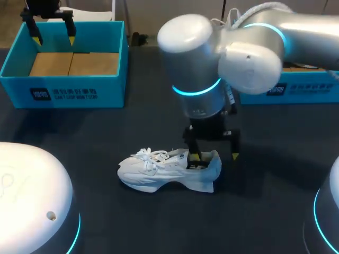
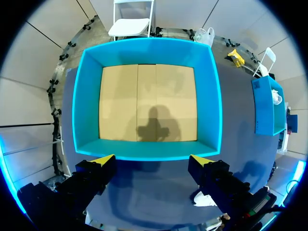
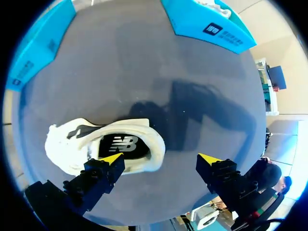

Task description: Take the shoe out of the shoebox, open the shoe tongue, remove and reinsert the insole, then place the shoe into the shoebox

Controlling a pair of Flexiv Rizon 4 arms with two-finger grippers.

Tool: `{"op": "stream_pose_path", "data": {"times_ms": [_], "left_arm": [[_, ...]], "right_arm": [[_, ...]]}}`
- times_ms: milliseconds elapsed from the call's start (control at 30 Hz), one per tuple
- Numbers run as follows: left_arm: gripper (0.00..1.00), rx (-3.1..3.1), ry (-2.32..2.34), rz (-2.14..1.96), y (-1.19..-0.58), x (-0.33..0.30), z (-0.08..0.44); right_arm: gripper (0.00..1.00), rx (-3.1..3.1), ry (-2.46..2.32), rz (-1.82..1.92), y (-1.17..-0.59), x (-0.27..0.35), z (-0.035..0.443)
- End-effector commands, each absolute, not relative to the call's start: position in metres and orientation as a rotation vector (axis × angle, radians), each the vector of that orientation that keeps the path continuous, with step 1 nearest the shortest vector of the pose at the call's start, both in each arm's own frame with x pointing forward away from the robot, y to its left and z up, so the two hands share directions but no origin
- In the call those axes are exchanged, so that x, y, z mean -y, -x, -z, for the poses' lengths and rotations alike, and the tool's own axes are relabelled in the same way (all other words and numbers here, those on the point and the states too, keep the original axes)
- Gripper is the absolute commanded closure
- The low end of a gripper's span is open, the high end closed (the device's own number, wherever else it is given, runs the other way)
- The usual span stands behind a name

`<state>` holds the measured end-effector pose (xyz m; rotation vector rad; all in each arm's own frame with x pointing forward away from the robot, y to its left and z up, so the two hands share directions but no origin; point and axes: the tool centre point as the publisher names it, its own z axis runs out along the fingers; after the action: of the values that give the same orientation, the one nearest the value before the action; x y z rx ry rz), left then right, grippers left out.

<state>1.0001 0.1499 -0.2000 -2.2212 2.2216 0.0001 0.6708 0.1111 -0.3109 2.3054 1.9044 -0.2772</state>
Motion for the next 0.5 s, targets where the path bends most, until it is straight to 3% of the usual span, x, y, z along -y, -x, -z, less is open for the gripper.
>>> {"op": "stream_pose_path", "data": {"times_ms": [33,267,500], "left_arm": [[0.00,-2.222,2.221,0.000,-1.0000,-0.1499,0.2000],[0.00,-2.222,2.221,0.000,-1.0000,-0.1499,0.2000],[0.00,-2.222,2.221,0.000,-1.0000,-0.1499,0.2000]], "right_arm": [[0.00,-2.077,-2.319,0.058,-0.6636,-0.0878,0.2886],[0.00,-2.571,-1.926,-0.196,-0.6687,-0.0845,0.2806],[0.00,-2.660,-1.829,-0.097,-0.6690,-0.0862,0.2834]]}}
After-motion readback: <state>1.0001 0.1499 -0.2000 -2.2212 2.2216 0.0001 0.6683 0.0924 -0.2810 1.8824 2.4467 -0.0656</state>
